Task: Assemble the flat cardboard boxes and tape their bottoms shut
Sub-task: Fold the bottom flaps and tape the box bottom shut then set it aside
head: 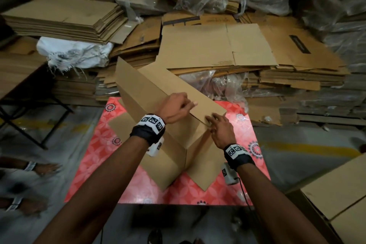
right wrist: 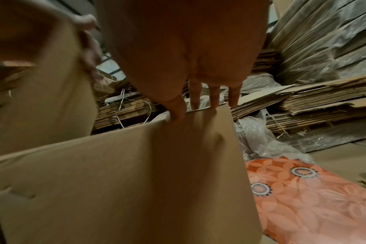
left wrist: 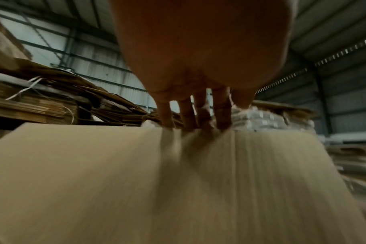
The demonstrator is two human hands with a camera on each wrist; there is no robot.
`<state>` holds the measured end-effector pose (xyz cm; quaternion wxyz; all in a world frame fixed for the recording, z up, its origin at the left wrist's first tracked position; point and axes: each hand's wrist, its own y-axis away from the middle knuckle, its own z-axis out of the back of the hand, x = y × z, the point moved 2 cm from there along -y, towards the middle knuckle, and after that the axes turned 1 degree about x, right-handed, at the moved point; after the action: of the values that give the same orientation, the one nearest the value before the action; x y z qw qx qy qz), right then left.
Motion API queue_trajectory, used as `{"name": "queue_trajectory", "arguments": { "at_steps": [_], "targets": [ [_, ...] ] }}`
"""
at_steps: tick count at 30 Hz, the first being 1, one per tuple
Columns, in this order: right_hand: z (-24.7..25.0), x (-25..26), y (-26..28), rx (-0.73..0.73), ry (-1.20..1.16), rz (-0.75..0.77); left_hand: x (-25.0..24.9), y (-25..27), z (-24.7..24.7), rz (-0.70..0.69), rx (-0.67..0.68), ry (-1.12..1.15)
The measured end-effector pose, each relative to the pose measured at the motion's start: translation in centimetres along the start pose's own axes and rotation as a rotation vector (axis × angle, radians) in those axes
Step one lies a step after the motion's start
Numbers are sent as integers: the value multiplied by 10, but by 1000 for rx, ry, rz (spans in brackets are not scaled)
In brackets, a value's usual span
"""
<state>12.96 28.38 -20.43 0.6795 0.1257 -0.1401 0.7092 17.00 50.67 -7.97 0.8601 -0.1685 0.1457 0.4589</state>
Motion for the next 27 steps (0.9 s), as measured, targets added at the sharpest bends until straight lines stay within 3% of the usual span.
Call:
{"name": "queue_trajectory", "arguments": {
  "at_steps": [2,4,6,8,12,16,20,24,27],
  "targets": [
    [2,6,-2,-17,-4,-1,3,9,21,114,111,-139],
    [3,12,-5,-1,-37,10,11,21,35,213,341,-271],
    [2,18,-8,26,-85,-8,21,37,36,291,535,-227],
    [2,24,-13,9,-120,-45,33,53,24,362,613,-193],
    [1,33,-19,-9,-56,-49,56,84,-19,450,585,-120],
    [1,38,-19,-48,14,-28,58,103,-49,523,394,67],
    [5,45,-18,-72,99,-14,32,98,-70,590,284,-56],
    [7,44,-17,-75,208,47,5,87,-94,471,329,-264],
    [9,38,-16,-55,323,103,5,87,-101,380,365,-289]
  ]
}}
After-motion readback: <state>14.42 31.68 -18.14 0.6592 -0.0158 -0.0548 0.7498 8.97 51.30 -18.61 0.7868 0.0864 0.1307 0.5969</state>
